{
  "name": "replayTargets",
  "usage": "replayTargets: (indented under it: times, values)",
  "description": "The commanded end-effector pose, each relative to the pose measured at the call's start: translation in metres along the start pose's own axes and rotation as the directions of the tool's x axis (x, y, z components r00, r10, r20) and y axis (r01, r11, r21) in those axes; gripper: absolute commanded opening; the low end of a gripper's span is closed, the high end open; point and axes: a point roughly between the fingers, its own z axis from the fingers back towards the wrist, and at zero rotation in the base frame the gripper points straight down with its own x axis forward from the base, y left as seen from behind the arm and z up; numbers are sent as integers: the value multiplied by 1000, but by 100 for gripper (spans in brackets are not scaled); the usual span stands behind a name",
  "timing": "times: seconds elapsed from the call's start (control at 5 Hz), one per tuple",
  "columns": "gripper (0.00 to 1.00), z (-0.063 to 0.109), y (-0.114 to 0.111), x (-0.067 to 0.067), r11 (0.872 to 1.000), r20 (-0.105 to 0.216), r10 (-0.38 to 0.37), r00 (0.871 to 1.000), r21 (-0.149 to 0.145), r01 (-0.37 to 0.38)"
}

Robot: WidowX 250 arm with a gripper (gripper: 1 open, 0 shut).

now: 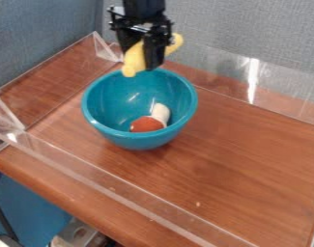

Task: Remove the yellow object from the blue bowl and put it on the table

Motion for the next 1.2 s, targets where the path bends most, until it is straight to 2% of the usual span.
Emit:
replayTargets:
  times: [0.0,0.2,0.4,0.6,0.8,1.0]
  values:
    - [0,15,-32,7,1000,74,18,997,22,-20]
    - [0,3,-78,29,1000,67,-21,998,15,20]
    - [0,-3,-93,42,998,59,-61,996,14,60]
    - [0,-12,-115,24,993,34,-117,993,-2,117]
    - [0,-35,-144,10,984,-7,-178,984,-3,178]
    - [0,-59,-170,3,964,-44,-267,963,-23,267]
